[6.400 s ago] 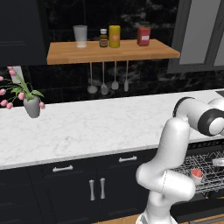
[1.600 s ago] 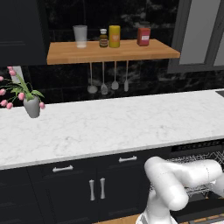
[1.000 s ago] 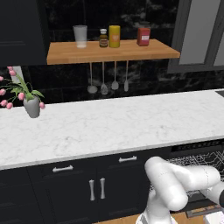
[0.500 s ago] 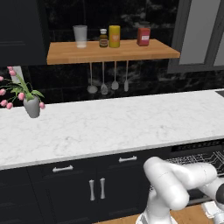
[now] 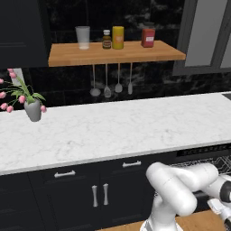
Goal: Pick up the cup and bowl from the counter, place them in the dishwasher, and close the dishwasher door.
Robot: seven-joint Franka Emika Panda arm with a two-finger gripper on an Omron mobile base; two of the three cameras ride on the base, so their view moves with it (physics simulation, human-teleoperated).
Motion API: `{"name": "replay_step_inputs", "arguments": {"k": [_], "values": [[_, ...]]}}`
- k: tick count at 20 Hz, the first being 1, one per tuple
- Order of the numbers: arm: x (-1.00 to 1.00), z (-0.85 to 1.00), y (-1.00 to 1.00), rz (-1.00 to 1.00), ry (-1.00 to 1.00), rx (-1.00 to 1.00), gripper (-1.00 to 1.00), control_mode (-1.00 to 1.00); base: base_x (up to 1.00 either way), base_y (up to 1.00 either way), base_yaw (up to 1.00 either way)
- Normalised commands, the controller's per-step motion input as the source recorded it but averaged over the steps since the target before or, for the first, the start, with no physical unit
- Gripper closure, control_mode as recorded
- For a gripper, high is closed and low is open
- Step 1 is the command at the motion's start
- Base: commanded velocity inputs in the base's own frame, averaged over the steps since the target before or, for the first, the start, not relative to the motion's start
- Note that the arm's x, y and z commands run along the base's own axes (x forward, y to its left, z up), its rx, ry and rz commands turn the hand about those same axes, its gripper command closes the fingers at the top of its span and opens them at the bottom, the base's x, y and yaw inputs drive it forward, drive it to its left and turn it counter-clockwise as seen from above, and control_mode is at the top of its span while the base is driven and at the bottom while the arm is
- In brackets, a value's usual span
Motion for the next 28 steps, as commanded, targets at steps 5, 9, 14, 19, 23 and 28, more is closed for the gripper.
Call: {"name": "replay_step_inputs", "arguments": {"k": [5,9,14,19,23,28], "values": [[1.0,-0.04,-0.15,0.11,0.15,0.0,-1.0,-1.0,0.0,0.0,0.0],[1.0,-0.05,-0.03,0.08,0.13,0.0,-1.0,-1.0,0.0,0.0,0.0],[1.0,0.08,0.01,0.01,0.02,0.0,-1.0,-1.0,0.0,0.0,0.0],[1.0,0.04,0.08,0.0,0.03,0.0,-1.0,-1.0,0.0,0.0,0.0],[1.0,0.0,0.01,0.0,0.06,0.0,-1.0,-1.0,0.0,0.0,0.0],[0.8,-0.01,-0.02,0.0,0.06,0.0,-1.0,-1.0,0.0,0.0,0.0]]}}
